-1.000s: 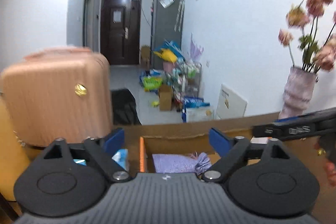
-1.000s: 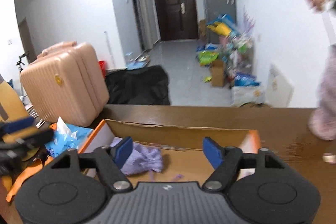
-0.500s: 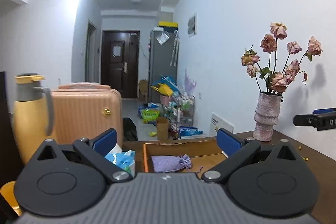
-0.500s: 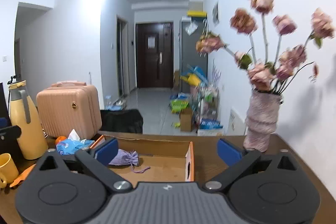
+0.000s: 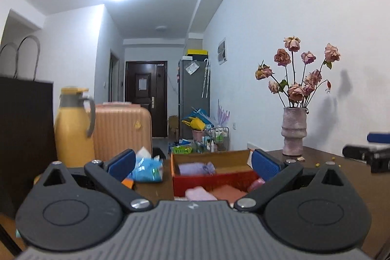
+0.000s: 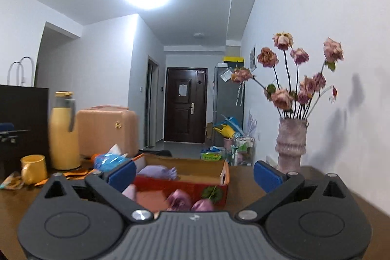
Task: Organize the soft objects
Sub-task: 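Withdraw the right gripper from the box back over the table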
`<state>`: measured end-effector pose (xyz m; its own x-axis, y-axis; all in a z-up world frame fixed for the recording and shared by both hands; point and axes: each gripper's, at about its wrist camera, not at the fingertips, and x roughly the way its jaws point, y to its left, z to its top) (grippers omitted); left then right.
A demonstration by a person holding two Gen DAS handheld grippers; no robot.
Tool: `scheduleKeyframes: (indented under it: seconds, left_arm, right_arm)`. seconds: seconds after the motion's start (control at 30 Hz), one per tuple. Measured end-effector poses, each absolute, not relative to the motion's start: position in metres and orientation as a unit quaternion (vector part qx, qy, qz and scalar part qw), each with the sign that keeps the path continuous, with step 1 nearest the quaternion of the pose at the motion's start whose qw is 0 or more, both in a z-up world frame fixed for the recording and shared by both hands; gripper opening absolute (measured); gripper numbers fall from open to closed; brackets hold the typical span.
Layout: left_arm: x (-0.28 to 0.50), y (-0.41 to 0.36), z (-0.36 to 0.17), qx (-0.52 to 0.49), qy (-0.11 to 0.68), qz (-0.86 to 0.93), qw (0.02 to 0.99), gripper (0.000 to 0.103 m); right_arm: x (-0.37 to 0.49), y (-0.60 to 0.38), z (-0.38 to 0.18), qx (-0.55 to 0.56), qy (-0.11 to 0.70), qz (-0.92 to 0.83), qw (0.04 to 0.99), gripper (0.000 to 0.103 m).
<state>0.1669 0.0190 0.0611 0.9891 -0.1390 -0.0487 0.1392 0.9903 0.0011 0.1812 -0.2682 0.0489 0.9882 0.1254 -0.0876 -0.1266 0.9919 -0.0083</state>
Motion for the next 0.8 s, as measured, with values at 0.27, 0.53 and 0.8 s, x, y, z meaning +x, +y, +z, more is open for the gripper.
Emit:
scheduleKeyframes:
  seconds: [0.27, 0.53, 0.8]
  left_arm:
    - [0.11, 0.018, 0.03, 0.021, 0.033, -0.077, 0.996, 0.103]
    - [0.097, 0.025, 0.023, 0.018, 0.042, -0.077, 0.996, 0.103]
    - [0.11, 0.027, 0.008, 0.014, 0.067, -0.069, 0.995, 0.103]
  right_arm:
    - [0.105, -0.258, 0.017, 0.019, 0.052, 0.071, 0.996, 0.103]
    - [0.083, -0.249, 0.004, 0.015, 0.066, 0.08, 0.995, 0.103]
    - [0.092, -0.243, -0.006, 0.016, 0.084, 0.083, 0.993, 0.103]
